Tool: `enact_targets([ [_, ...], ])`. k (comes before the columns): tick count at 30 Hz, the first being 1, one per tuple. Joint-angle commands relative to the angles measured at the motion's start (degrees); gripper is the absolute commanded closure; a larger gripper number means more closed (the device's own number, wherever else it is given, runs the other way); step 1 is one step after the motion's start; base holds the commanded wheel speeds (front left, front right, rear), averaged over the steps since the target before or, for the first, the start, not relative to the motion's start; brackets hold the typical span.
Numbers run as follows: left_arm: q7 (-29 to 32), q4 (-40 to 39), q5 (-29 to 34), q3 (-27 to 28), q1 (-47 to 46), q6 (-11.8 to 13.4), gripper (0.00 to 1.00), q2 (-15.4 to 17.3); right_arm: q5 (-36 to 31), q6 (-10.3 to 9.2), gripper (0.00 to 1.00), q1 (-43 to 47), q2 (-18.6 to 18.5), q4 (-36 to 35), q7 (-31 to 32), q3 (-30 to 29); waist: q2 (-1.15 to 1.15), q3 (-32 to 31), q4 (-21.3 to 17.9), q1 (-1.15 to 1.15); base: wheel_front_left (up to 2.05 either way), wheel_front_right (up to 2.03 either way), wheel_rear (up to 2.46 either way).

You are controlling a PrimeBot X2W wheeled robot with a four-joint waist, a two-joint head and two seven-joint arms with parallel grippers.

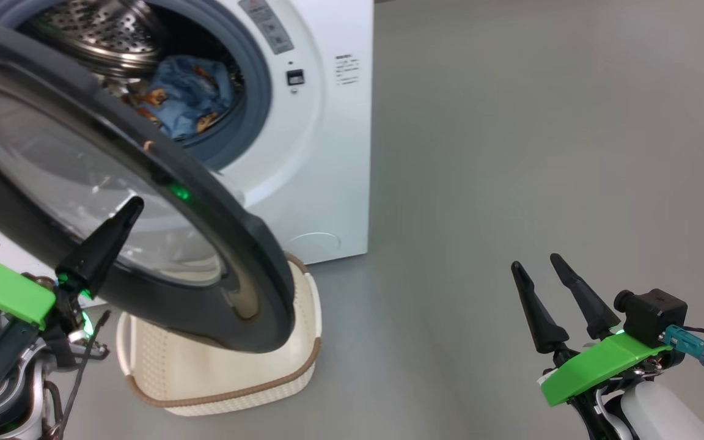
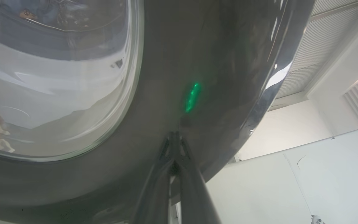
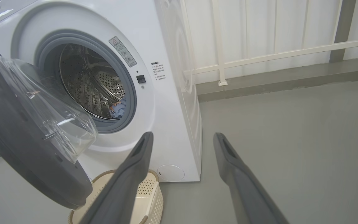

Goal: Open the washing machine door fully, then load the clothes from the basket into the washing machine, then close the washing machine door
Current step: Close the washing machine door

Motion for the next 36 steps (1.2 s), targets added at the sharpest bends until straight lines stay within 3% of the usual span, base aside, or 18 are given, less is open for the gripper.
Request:
enact_targets([
  [1,-0.28,-1.39,0.89,1.86,-2.37,-0.42,1.0,1.63,-0.4,0.25,0.0,-1.14,-0.51,-1.18,-0.71,0.79,0.0,-0.45,1.07,0.0,0.0,0.0,0.0],
  [8,-2.4,-2.1,3.71,1.66,-1.8,-1.35,1.0,2.16,-0.07,0.25,0.0,-0.93,-1.21,-0.95,-0.71,0.67,0.0,-1.58,4.13,0.0,0.0,0.0,0.0],
  [9,-3.01,-2.25,4.75,1.47,-1.57,-1.73,0.89,2.45,-0.02,0.25,0.0,-0.9,-1.28,-0.95,-0.71,0.67,0.0,-1.7,4.54,0.0,0.0,0.0,0.0],
  [11,-4.34,-2.29,6.68,1.23,-1.01,-2.53,0.55,2.91,0.1,0.25,0.0,-0.81,-1.39,-0.89,-0.71,0.73,0.0,-2.0,5.29,0.0,0.0,0.0,0.0],
  [12,-5.12,-2.15,7.77,1.21,-0.75,-3.09,0.0,3.29,0.15,0.25,0.0,-0.76,-1.42,-0.86,-0.71,0.75,0.0,-2.09,5.64,0.0,0.0,0.0,0.0],
  [24,-20.46,-1.26,26.28,-1.44,4.57,-10.87,0.0,6.35,0.44,0.25,0.0,-0.6,-2.2,-0.96,-0.71,0.81,0.0,-2.42,7.83,0.0,0.0,0.0,0.0],
  [36,-40.58,2.45,40.73,-3.6,11.46,-13.13,0.0,5.64,0.38,0.25,0.0,-0.4,-2.57,-1.28,-0.71,0.87,0.0,-2.43,7.09,0.0,0.0,0.0,0.0],
])
